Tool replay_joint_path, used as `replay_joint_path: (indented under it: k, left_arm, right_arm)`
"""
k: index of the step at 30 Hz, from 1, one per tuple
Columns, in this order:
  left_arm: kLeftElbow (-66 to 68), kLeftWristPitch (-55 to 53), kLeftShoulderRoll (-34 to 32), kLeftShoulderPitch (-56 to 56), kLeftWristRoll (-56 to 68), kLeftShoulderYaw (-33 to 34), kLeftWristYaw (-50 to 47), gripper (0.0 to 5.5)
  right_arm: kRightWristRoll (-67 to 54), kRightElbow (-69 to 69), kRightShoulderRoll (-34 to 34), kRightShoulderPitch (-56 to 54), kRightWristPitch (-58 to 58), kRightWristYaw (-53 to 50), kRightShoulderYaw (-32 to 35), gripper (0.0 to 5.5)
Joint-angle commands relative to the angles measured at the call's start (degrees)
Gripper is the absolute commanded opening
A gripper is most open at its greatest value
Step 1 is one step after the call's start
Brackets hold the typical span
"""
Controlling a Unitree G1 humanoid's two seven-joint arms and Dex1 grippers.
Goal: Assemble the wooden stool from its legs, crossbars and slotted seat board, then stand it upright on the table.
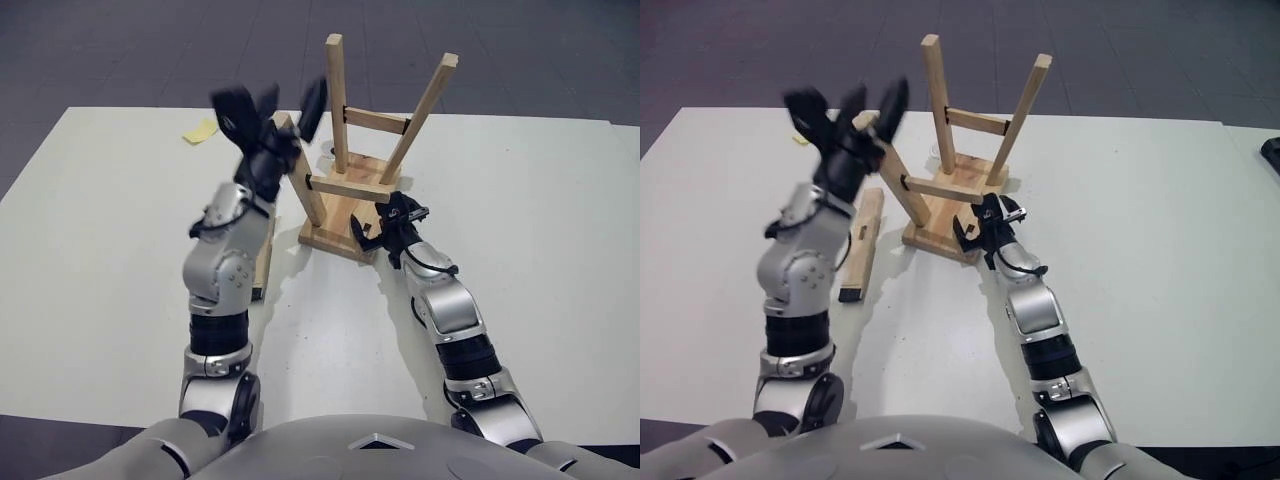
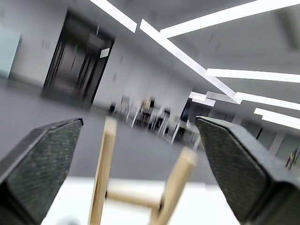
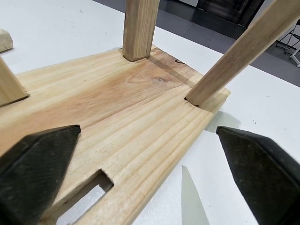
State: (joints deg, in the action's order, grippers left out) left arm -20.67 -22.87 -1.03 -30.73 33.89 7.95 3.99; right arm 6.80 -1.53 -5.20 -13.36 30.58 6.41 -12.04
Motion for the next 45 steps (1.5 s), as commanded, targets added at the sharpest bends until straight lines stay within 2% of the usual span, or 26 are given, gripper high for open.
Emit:
replay_joint_path:
  k: [1, 5, 10, 14, 25, 31, 36, 45]
  left_arm:
    - [-1.2, -4.1, -7.6, -1.3, -1.9, 4.6, -2.0, 5.27]
    - [-2.2, -9.7, -14.9, 10.2, -8.5, 2.3, -1.3, 5.37]
    - [-5.5, -22.1, -13.4, 23.6, -7.5, -1.3, -2.8, 5.37]
    - [-7.1, -27.3, -11.0, 24.7, -5.8, -3.3, -2.9, 5.37]
    - [-0.4, -34.0, -18.7, 28.2, -18.7, -12.3, -3.2, 5.37]
    - [3.2, -36.5, -21.5, 30.4, -19.1, -16.1, 2.7, 4.37]
    - [7.9, -35.9, -24.0, 31.3, -19.1, -12.8, 6.4, 3.57]
    - [19.7, -26.9, -29.4, 33.9, -22.1, -13.7, 14.0, 2.32]
  right_arm:
    - [1.0, -0.4, -0.6, 2.5, 1.7, -0.5, 0.0, 5.4]
    - [1.5, -2.3, -1.1, 3.6, 2.2, -1.1, 0.8, 5.4]
    - [1.7, -4.4, -1.3, 5.5, 3.0, -1.9, 2.0, 5.4]
    - [1.7, -5.2, -1.5, 7.2, 3.6, -2.2, 2.2, 5.4]
    - [1.0, -6.9, -0.9, 7.8, 3.2, -2.4, 3.5, 5.4]
    - [1.2, -8.8, -0.4, 7.6, 0.8, -3.4, 3.8, 5.4]
    - [1.7, -11.1, -0.2, 7.3, -1.5, -5.6, 5.4, 5.4]
    - [1.5, -14.4, 0.5, 4.3, -3.4, -8.1, 8.5, 5.4]
